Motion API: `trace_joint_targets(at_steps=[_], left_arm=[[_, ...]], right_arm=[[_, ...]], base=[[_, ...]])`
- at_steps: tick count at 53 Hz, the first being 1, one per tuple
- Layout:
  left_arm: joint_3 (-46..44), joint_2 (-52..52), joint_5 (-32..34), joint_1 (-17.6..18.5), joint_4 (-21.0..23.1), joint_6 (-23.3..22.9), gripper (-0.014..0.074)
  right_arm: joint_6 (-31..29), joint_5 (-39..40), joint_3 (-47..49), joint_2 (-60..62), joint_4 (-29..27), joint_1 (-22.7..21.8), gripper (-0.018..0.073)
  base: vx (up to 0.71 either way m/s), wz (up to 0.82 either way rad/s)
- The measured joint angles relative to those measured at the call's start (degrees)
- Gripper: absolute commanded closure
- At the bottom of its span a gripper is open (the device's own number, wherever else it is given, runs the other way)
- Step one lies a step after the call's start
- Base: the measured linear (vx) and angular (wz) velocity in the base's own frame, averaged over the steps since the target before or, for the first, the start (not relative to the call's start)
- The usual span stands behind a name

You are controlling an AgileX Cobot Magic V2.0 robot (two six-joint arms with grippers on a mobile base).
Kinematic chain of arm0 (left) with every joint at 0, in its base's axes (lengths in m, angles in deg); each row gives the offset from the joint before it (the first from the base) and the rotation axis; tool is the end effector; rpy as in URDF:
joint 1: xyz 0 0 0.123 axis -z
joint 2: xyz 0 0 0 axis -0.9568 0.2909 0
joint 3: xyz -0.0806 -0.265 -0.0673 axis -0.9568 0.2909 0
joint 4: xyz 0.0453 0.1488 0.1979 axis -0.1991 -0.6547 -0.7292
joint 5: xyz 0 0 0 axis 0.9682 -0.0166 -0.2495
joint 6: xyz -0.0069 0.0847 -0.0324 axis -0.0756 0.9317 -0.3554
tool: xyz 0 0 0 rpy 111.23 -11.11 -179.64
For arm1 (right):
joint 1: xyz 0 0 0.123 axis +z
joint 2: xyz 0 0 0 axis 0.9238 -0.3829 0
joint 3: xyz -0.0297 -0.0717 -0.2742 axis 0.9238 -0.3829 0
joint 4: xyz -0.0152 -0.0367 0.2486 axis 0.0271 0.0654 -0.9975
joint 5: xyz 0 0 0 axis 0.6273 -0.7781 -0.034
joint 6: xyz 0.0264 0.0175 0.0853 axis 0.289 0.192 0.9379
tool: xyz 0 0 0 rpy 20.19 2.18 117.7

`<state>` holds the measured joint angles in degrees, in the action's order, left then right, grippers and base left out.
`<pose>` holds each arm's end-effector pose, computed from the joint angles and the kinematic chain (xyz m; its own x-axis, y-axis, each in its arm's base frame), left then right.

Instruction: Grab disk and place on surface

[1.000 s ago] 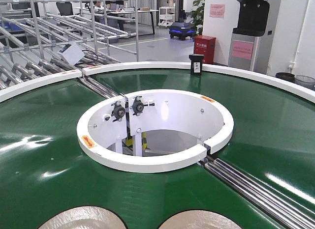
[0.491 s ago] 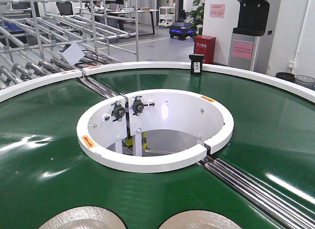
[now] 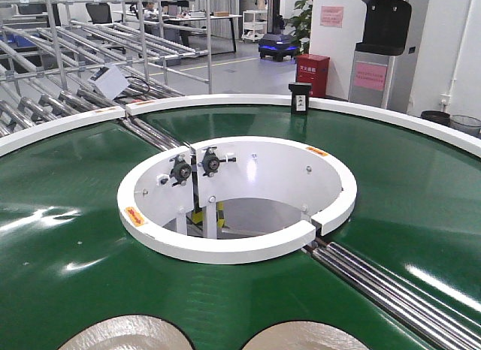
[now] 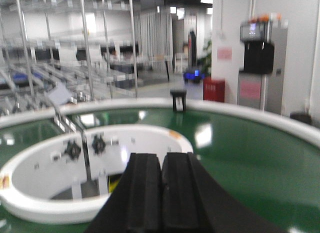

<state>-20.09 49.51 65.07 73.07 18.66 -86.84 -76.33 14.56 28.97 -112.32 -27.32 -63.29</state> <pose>0.0906 0.0004 0.4049 0.2091 0.0399 -0.9771 -0.0129 0.9992 0.0380 0.1088 0.0076 0.3694 0.0255 0.0093 -0.9996 -0.0696 0.9975 0.0075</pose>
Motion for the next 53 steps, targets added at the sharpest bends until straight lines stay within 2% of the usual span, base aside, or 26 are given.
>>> trace_joint_targets(at_steps=[11,20,23,27,33,39,53], left_arm=[[0.85,10.95,-7.40,0.00,0.00,0.00,0.0542],[1.17,17.65,-16.58,0.00,0.00,0.00,0.0382],[1.17,19.88,-19.06,0.00,0.00,0.00,0.0311],[1.17,22.29,-20.62,0.00,0.00,0.00,0.0214],[1.17,26.34,-21.09,0.00,0.00,0.00,0.0122],[1.17,30.63,-20.25,0.00,0.00,0.00,0.0085],[-1.55,41.96,-21.41,0.00,0.30,-2.11,0.0102]], right_arm=[[0.00,-2.28,0.00,-10.07,-0.38,0.00,0.0453],[0.00,-3.37,-0.05,-14.56,-0.40,0.00,0.0286],[0.00,-4.27,-0.05,-15.66,-0.40,0.00,0.0204],[0.00,-5.30,-0.05,-16.57,-0.40,0.00,0.0121],[0.00,-6.13,-0.05,-16.94,-0.40,0.00,0.0037],[0.00,-6.37,-0.05,-16.94,-0.40,0.00,0.0018],[0.00,-6.63,-0.05,-16.94,-0.40,0.00,0.0018]], base=[[0.00,0.00],[0.00,0.00],[0.00,0.00],[0.00,0.00],[0.00,0.00],[0.00,0.00],[0.00,0.00]])
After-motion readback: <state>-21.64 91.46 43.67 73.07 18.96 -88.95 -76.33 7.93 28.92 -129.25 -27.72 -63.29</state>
